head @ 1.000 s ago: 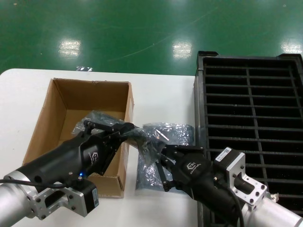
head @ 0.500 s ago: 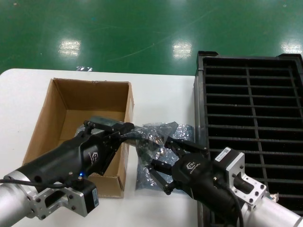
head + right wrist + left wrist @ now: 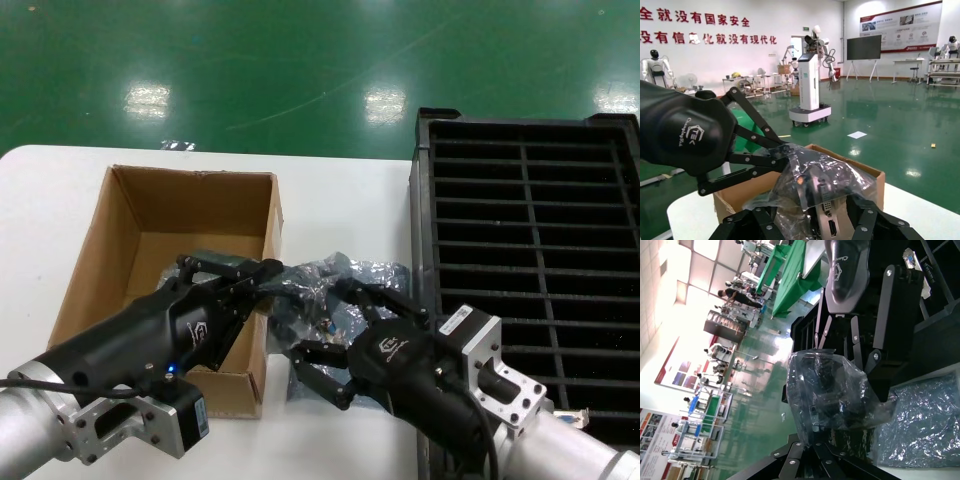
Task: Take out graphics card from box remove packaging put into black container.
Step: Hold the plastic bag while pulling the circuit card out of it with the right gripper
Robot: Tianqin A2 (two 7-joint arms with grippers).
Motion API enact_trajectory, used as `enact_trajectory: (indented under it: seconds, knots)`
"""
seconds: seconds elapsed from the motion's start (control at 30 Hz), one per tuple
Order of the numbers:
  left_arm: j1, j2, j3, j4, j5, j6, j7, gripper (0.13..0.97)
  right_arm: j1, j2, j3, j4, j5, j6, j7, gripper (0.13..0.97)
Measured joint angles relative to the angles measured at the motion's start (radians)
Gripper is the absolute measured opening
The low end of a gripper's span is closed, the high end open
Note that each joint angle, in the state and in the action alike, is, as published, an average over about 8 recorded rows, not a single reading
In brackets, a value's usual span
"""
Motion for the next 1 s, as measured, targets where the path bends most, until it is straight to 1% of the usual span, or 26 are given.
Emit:
enact_trajectory:
  seconds: [0.23, 0.5, 0.53, 0.8, 0.83, 1.0]
  knots:
    - [0.000, 0.000, 0.000, 0.000, 0.000, 0.000, 0.000, 0.139, -0.017, -0.006, -0.002, 0.009, -0.022, -0.012, 0.021, 0.485]
    - [0.000, 0.000, 0.000, 0.000, 0.000, 0.000, 0.000, 0.139, -0.033, -0.012, 0.004, 0.005, -0.038, -0.016, 0.031, 0.404]
    - [0.000, 0.000, 0.000, 0.000, 0.000, 0.000, 0.000, 0.139, -0.033, -0.012, 0.005, 0.003, -0.038, -0.015, 0.031, 0.404]
    - [0.000, 0.000, 0.000, 0.000, 0.000, 0.000, 0.000, 0.139, -0.009, -0.021, 0.005, -0.030, -0.025, -0.005, 0.010, 0.266]
    - [0.000, 0.000, 0.000, 0.000, 0.000, 0.000, 0.000, 0.139, -0.004, -0.022, 0.004, -0.037, -0.022, -0.003, 0.007, 0.266]
    - [0.000, 0.000, 0.000, 0.000, 0.000, 0.000, 0.000, 0.139, 0.017, -0.027, 0.002, -0.063, -0.011, 0.006, -0.008, 0.206]
